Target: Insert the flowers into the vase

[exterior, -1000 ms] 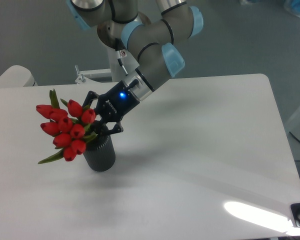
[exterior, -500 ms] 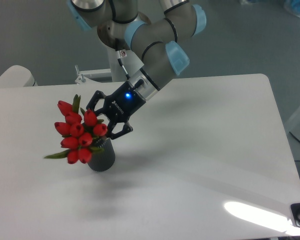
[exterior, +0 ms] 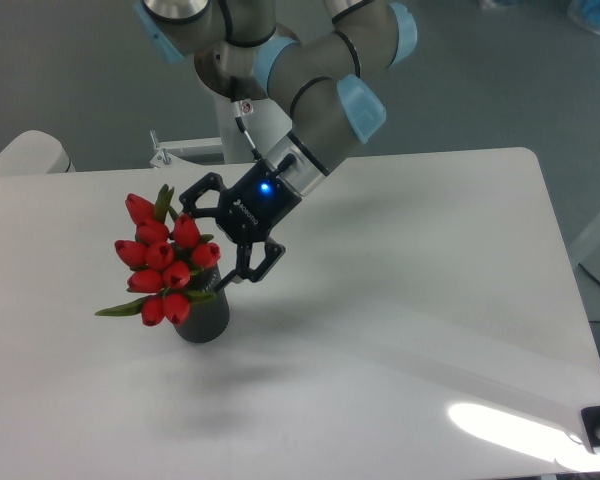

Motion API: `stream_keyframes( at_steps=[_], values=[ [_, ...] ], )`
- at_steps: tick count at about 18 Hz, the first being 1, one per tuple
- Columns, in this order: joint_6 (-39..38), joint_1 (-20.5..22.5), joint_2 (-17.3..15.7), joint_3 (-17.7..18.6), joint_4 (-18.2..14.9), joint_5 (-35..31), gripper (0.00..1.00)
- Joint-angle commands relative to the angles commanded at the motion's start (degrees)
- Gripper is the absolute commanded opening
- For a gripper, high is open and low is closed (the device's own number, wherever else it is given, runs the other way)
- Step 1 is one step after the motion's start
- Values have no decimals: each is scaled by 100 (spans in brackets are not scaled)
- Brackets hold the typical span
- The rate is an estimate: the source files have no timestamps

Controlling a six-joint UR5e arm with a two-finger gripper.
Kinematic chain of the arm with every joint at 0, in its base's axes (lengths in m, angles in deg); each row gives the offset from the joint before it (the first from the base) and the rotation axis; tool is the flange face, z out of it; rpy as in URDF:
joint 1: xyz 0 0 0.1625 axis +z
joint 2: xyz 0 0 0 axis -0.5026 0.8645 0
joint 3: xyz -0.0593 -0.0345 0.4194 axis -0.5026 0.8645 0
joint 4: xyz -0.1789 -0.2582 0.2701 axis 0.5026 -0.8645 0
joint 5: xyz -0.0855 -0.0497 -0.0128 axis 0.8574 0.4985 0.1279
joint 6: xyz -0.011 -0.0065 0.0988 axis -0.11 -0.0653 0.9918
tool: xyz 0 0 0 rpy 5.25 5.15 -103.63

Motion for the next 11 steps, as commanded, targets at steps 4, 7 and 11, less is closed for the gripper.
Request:
stream_keyframes(
  at_steps=[4, 7, 11],
  values=[
    [193, 229, -219, -35, 0, -509, 100],
    [211, 448, -439, -105, -9, -905, 100],
    [247, 703, -703, -421, -26, -1826, 100]
  ],
)
